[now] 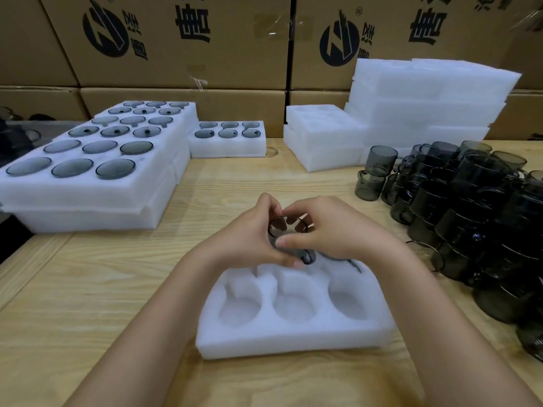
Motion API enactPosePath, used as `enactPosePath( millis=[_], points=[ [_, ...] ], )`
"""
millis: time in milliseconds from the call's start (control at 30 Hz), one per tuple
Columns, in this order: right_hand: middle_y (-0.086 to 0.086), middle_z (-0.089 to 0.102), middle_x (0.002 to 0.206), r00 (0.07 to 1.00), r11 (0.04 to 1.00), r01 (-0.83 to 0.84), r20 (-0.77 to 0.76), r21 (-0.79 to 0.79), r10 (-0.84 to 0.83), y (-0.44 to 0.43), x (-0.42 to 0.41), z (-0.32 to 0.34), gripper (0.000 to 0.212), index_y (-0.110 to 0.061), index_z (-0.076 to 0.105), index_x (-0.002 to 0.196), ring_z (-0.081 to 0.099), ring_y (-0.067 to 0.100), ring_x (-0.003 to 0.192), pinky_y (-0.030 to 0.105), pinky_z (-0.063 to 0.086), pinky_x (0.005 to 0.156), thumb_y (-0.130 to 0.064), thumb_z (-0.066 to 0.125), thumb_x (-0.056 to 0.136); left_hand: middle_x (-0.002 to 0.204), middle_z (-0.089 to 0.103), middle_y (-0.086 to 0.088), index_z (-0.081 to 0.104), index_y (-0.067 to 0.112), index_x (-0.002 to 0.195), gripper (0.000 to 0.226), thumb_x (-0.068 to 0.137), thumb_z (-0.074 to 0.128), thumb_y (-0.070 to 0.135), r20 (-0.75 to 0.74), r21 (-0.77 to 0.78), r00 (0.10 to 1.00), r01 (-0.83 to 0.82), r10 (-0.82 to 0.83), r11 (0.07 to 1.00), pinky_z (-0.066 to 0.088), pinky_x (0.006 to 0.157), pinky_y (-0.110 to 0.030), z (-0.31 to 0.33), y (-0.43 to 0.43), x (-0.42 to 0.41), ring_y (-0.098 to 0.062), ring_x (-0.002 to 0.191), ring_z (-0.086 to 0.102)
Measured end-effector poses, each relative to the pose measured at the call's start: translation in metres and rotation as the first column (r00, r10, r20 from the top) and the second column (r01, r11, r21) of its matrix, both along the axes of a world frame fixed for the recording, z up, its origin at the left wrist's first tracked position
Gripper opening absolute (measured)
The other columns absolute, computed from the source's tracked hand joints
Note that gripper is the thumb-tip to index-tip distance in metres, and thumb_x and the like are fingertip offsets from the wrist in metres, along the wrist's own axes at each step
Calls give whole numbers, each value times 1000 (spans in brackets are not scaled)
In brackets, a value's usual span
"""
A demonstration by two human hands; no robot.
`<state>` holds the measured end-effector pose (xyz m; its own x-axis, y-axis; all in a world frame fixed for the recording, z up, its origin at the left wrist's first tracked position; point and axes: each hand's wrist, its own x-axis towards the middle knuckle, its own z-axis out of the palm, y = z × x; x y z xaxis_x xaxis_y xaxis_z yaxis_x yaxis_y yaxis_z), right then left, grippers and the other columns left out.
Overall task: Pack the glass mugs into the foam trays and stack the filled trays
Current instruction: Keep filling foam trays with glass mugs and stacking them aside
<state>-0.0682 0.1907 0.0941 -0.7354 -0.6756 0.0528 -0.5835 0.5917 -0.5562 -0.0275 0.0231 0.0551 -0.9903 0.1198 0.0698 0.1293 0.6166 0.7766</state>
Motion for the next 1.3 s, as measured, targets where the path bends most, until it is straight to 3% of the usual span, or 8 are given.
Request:
enactPosePath(
  millis=[333,533,800,933,1033,1133,1200,1300],
  points=[
    [1,47,107,989,977,94,-130,193,-70,-13,6,-5,57,-14,53,118,41,17,100,30,39,78,-53,64,79,118,57,10,47,29,108,61,59,83,27,131,12,986,101,-102,995,43,100,-27,11,-16,4,-1,118,51],
    [-2,43,99,993,989,68,-106,130,-54,-11,6,-7,50,-15,53,118,45,13,89,26,37,69,-48,61,82,119,64,1,53,24,116,60,60,73,32,147,290,985,44,-90,956,44,99,-32,20,-14,8,-7,114,58],
    [-7,41,96,996,993,-31,-85,114,41,-7,5,-6,46,-19,53,114,43,8,84,12,31,61,-40,71,77,99,67,13,57,28,114,45,78,71,5,-53,91,999,17,-12,996,49,94,-29,12,1,3,-1,98,63],
    [-2,48,107,995,992,-8,-98,126,21,-7,6,-10,43,-18,56,113,47,16,102,25,41,75,-41,69,78,109,65,2,56,28,116,46,70,60,20,31,249,999,24,-32,968,48,96,-34,14,6,5,-12,106,61],
    [1,56,112,996,992,-88,-34,-92,85,-12,15,-13,37,-17,58,113,50,18,107,40,51,80,-36,60,82,125,58,4,53,29,124,46,80,48,40,-49,220,999,8,3,976,41,100,-30,14,15,4,-8,117,52],
    [5,35,148,976,971,-113,-162,210,148,-18,17,-34,55,-22,36,142,26,22,138,47,19,114,-39,43,91,146,43,3,46,30,136,56,89,31,56,-41,-119,994,94,-100,988,25,114,-37,3,25,0,-16,138,33],
    [-2,2,159,957,897,-46,-238,439,165,-20,14,-46,65,-30,2,150,-5,19,145,44,-13,115,-47,30,94,158,19,10,32,44,143,52,94,23,62,23,-324,997,82,-79,943,7,119,-42,-6,26,-3,-18,148,7],
    [-7,-9,158,956,891,-24,-251,454,154,-21,12,-50,65,-36,-11,147,-17,17,143,45,-22,109,-51,24,94,159,9,16,23,50,144,50,96,21,61,22,-367,999,51,-46,929,1,119,-41,-12,23,-5,-14,148,-1]
  ],
)
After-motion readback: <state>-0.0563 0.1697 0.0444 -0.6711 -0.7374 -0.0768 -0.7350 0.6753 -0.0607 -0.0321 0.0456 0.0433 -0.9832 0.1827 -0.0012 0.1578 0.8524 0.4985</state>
